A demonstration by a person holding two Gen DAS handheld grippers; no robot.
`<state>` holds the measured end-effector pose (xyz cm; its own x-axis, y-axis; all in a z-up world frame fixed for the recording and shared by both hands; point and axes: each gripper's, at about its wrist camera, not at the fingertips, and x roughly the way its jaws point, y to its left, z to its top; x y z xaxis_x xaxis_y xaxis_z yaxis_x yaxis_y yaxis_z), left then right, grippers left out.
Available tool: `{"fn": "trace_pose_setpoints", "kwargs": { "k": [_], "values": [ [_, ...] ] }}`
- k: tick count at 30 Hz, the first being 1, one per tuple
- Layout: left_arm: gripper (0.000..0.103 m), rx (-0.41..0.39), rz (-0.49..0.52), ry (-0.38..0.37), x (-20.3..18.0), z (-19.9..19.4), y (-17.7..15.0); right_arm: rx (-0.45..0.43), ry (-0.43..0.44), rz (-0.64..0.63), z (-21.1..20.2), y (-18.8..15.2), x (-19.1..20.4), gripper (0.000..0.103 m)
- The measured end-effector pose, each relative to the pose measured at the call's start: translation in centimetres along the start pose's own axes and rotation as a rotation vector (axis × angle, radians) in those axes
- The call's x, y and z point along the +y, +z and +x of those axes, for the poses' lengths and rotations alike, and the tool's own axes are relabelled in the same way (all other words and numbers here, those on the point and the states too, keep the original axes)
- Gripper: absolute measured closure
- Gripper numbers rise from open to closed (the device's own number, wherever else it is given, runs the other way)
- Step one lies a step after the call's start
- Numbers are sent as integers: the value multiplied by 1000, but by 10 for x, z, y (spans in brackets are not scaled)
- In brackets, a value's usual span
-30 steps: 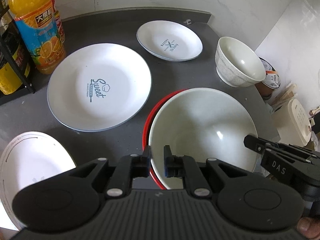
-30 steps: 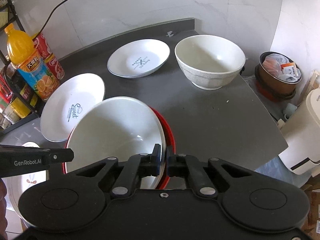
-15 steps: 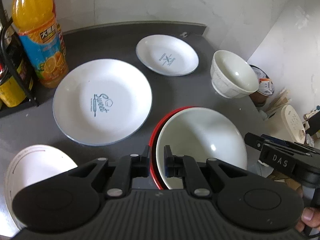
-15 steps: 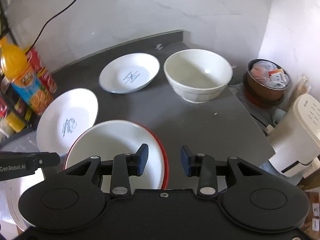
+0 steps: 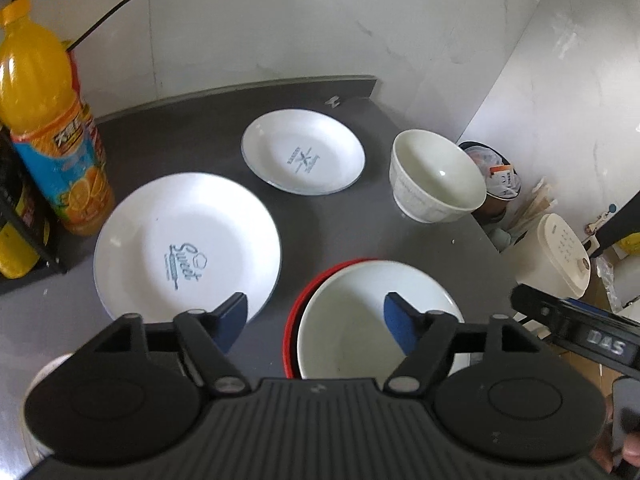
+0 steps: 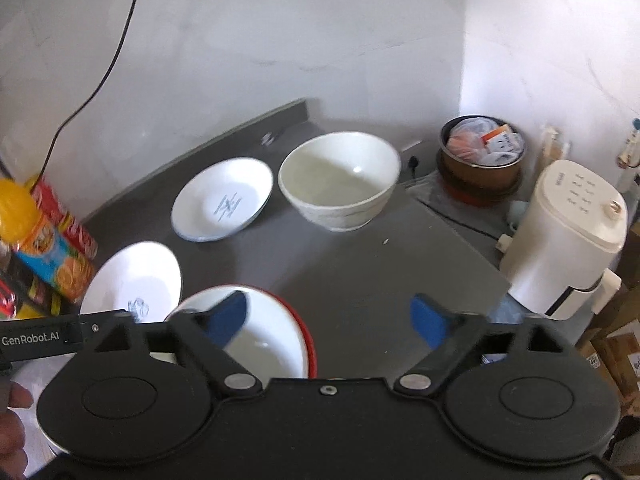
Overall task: Organize plates and bowls
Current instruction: 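Open the right gripper to release the large white bowl, then move the right gripper to the smaller white bowl and grip its rim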
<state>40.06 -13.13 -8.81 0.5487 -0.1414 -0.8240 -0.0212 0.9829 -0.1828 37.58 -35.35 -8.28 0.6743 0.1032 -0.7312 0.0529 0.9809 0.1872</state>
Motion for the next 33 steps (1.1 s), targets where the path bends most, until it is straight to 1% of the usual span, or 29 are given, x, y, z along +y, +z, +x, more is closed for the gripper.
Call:
{"fn": "trace_pose_setpoints", "kwargs": {
  "k": [2,6,10,13,16,18,20,22,24,25,26,28,30,33],
  "values": [
    [24,-10,-1,-8,-1,-1,3,-19,-6,18,-4,0,-6,5],
    [18,-26,6,-17,-9,2,11,-27,-23,41,-3,3,-17,4],
    [17,-30,15,-16,-19,10,19,-50,-21,55,-2,10,-29,1],
    [17,-31,16,-7,-28,19,27,-52,-20,51,6,19,-39,1],
    [17,-26,9,-5,-38,28,36,-52,5,67,18,31,-55,1],
    [17,-41,9,16,-47,32,43,-47,25,77,26,40,-68,1],
    [17,-71,12,11,-57,38,49,-50,47,68,33,47,-77,2],
    [17,-65,1,5,-65,46,55,-40,58,59,43,54,-86,5],
    [18,-57,-17,29,-73,55,60,-25,80,60,55,63,-97,10],
    [18,-60,-26,40,-77,60,62,-18,93,62,61,67,-102,15],
    [19,-70,-12,42,-81,64,65,-10,105,64,66,71,-106,19],
    [21,-63,-30,37,-87,74,69,8,123,66,78,79,-113,23],
    [23,-59,-44,42,-94,85,73,18,140,61,89,86,-119,24],
    [32,-59,-54,51,-104,101,80,36,166,52,106,96,-127,31]
  ]
}}
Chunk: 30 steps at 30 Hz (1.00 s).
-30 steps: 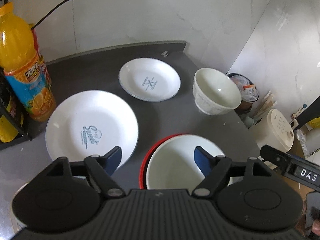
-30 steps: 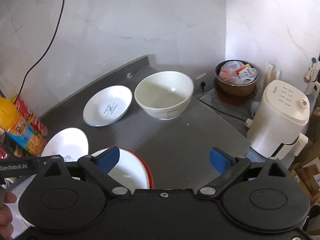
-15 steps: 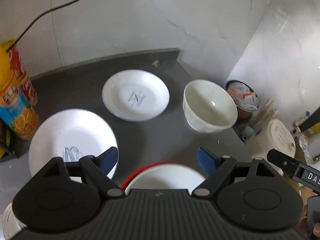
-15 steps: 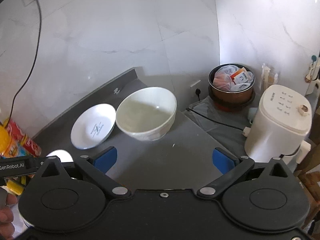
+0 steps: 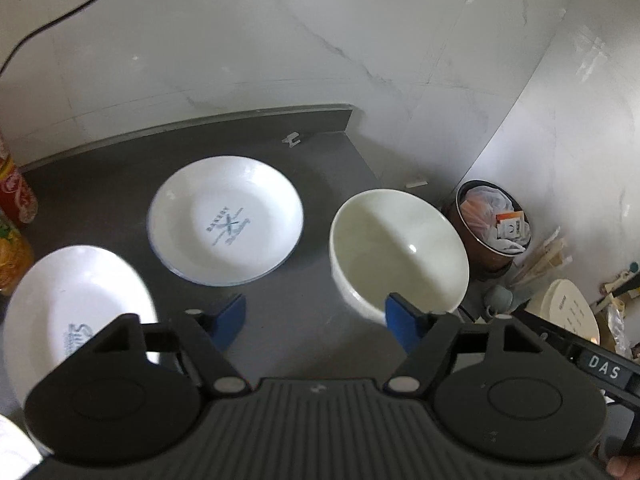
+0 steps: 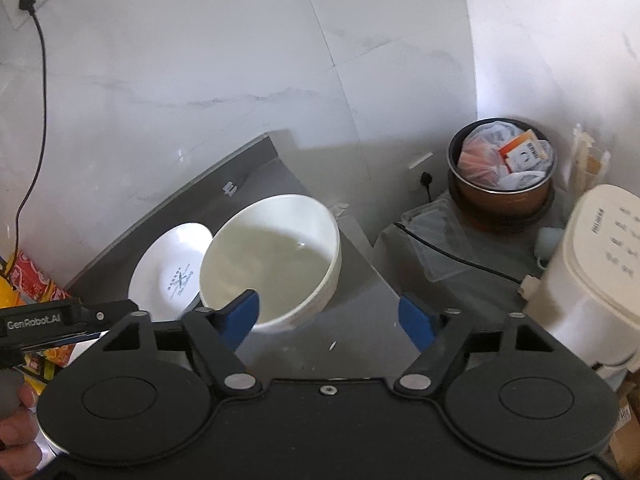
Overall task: Organize plates and bowls
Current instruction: 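Move the right gripper to the smaller white bowl and grip its rim, then carry the smaller white bowl and lower it into the large white bowl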
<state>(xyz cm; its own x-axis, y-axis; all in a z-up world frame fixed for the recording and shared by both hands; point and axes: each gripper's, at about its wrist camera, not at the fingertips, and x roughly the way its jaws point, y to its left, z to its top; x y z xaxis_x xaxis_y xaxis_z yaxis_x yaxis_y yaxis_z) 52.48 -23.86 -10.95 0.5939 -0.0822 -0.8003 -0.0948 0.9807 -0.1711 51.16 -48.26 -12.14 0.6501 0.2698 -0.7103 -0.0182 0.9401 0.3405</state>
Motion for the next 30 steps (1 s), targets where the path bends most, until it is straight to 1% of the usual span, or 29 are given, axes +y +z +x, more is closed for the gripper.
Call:
{"fn": "trace_pose_setpoints", "kwargs": {
  "k": [2,5,8,11,15,17,21,24,26,27,28,30],
  "values": [
    [41,14,-24,-4,-3,11,4,18,18,-2,10,6,-6,38],
    [49,39,-40,12,-8,29,10,42,32,-2,24,14,-12,44],
    [55,60,-52,6,-12,45,14,65,52,-2,36,20,-17,51],
    [60,73,-62,18,-15,57,18,87,71,0,46,24,-20,57],
    [64,90,-80,19,-18,75,21,112,86,-2,58,28,-21,60],
    [71,106,-92,26,-18,83,22,124,90,-3,65,30,-20,64],
    [76,123,-101,39,-18,97,21,141,96,-2,76,34,-18,66],
    [83,140,-114,46,-16,105,20,156,100,-6,83,33,-15,69],
    [91,146,-120,40,-15,108,20,168,99,-13,88,32,-13,75],
    [92,149,-124,36,-14,109,20,174,99,-17,91,32,-12,77],
    [93,151,-127,31,-14,110,20,182,103,-23,93,31,-10,81],
    [93,153,-109,38,-17,110,21,181,100,-39,94,29,-8,84]
  ]
}}
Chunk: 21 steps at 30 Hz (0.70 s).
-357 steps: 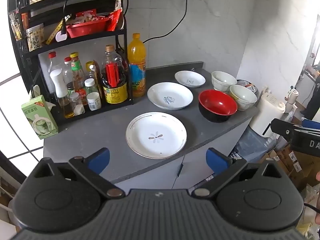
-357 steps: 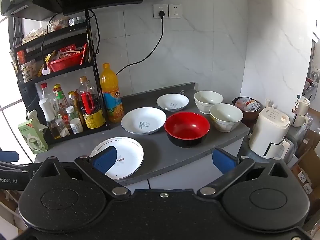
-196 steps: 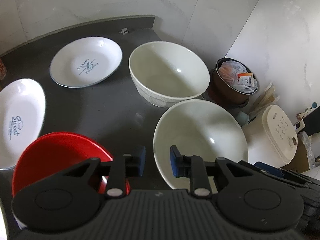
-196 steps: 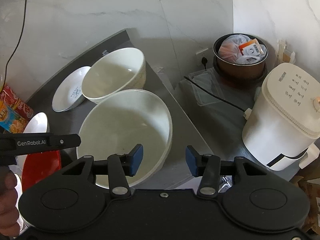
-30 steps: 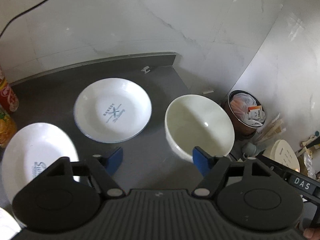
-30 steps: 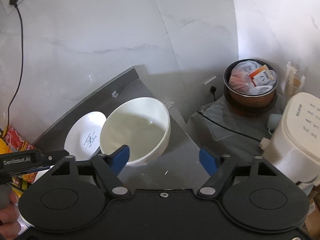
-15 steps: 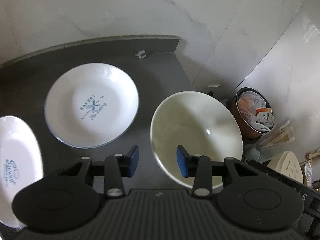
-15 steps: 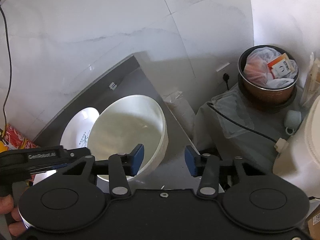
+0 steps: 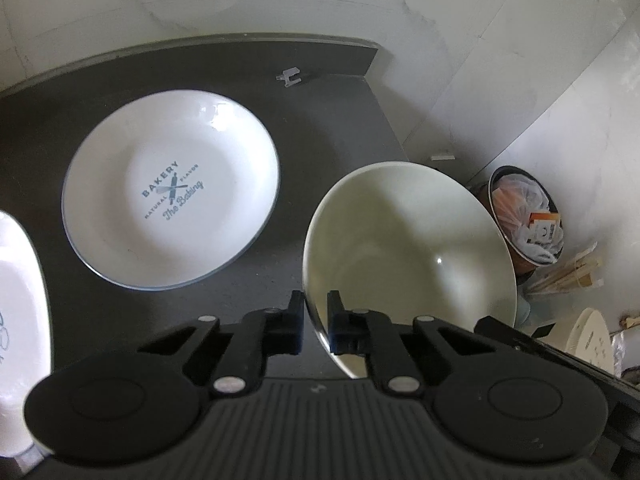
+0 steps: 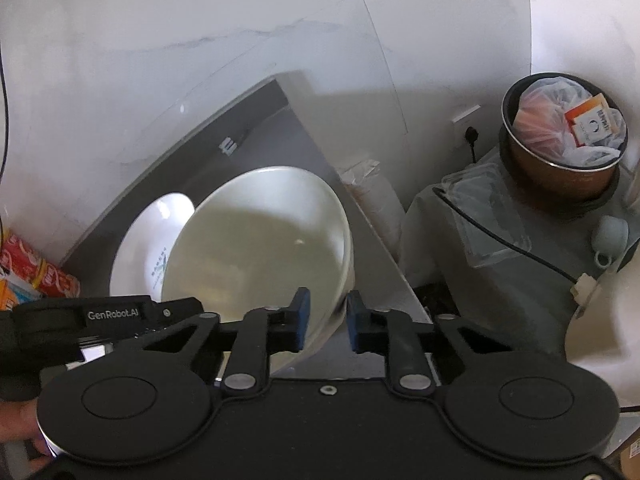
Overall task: Organize plates and bowls
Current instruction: 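Carry the smaller white bowl and lower it into the large white bowl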
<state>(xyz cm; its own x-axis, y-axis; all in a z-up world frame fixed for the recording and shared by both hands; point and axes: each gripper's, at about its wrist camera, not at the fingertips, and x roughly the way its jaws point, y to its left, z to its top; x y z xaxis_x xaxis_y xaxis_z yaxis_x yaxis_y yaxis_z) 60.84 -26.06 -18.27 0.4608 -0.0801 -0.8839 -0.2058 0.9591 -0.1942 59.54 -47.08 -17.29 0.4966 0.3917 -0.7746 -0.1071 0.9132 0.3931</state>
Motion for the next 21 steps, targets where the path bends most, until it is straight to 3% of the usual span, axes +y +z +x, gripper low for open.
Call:
{"fn": "trace_pose_setpoints", "kwargs": {
  "k": [10,21],
  "values": [
    [93,-32,-13,-8,2,-18,-2,-24,15,-34,-11,1,6,88],
    [93,-122,-58,-12,24,-71,-7,-78,67,-90,-40,1,43,88]
  ]
}}
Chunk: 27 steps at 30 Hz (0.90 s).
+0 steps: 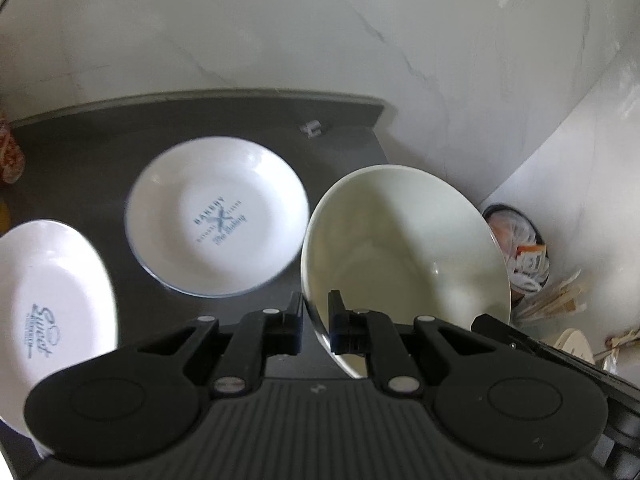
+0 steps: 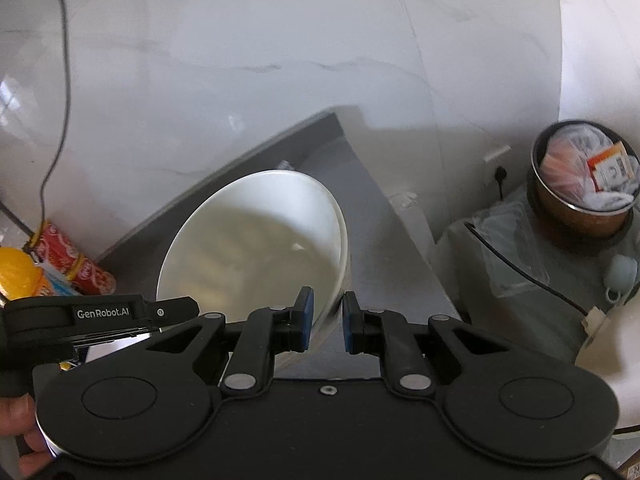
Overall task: Organize plates and bowls
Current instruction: 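Carry the smaller white bowl and lower it into the large white bowl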
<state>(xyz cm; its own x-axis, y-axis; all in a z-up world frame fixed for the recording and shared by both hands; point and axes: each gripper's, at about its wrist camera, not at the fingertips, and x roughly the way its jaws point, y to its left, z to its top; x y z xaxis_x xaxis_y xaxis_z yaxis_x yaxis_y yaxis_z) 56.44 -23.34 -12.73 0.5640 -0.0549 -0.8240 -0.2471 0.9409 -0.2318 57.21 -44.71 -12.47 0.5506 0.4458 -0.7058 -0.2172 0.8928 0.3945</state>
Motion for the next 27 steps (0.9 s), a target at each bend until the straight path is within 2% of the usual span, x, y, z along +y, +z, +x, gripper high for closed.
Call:
{"fn": "trace_pose_setpoints", "kwargs": {
  "k": [13,27],
  "values": [
    [93,-90,-51,-5,48,-67,-8,-62,29,-81,-34,-18,66,88],
    [92,-87,-42,-38,97,-114,-45,-78,2,-95,-66,-67,117,88]
  ]
}}
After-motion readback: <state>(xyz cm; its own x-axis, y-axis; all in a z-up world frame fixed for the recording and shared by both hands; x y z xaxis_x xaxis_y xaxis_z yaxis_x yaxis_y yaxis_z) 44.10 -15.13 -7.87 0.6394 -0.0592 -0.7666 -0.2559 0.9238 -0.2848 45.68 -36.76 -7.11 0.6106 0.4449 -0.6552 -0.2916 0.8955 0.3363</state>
